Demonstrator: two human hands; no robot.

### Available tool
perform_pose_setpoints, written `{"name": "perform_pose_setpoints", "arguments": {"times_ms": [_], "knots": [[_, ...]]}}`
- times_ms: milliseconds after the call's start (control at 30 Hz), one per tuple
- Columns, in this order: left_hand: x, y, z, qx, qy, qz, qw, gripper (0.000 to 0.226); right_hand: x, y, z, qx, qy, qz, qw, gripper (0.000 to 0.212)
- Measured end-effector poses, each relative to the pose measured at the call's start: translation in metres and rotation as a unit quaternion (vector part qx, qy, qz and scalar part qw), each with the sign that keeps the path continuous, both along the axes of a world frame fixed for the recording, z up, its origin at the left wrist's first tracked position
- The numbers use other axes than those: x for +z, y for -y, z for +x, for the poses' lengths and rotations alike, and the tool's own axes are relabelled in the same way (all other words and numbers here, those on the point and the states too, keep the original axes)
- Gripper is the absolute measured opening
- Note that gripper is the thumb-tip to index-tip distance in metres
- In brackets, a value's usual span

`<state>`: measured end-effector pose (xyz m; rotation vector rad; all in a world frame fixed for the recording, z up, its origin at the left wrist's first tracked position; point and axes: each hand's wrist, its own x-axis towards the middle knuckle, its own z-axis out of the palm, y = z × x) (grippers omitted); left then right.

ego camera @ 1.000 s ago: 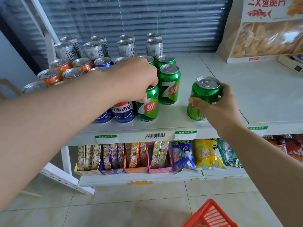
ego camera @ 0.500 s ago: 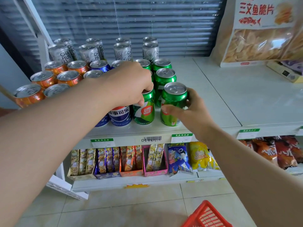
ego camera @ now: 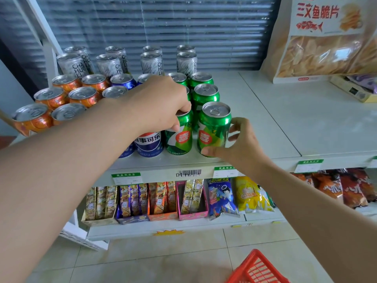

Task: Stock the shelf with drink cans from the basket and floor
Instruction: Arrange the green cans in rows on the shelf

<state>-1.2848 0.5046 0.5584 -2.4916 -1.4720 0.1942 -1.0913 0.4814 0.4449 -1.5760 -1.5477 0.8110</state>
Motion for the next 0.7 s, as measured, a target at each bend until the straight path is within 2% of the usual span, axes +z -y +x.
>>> {"name": "perform_pose_setpoints", "arguments": {"times_ms": [133, 233, 333, 433, 600, 700], "knots": [[0.0, 0.0, 0.001, 0.0, 0.01, -0.001, 1.0, 0.039, 0.0, -0.005, -0.006, 0.02, 0.002, 0.02, 1.0, 0.071], [-0.001, 0.001, 0.001, 0.001, 0.015, 0.0, 1.0, 0.039, 0.005, -0.005, 0.004, 0.056, -0.028, -0.011, 0.998, 0.066], [-0.002, 0.0, 0.0, -0.003, 0.013, 0.005, 1.0, 0.039, 0.009, -0.004, 0.008, 0.086, -0.06, -0.045, 0.993, 0.079], [-0.002, 0.0, 0.0, -0.001, 0.011, 0.008, 1.0, 0.042, 0.008, -0.006, -0.002, 0.022, -0.004, -0.039, 0.999, 0.096], [-0.002, -0.001, 0.001, -0.005, 0.008, 0.012, 1.0, 0.043, 0.003, -0.005, -0.007, -0.001, -0.004, 0.005, 1.0, 0.075], [-0.002, -0.002, 0.0, -0.007, 0.003, 0.016, 1.0, 0.042, -0.001, -0.003, -0.002, 0.019, -0.023, -0.018, 0.999, 0.087]]}}
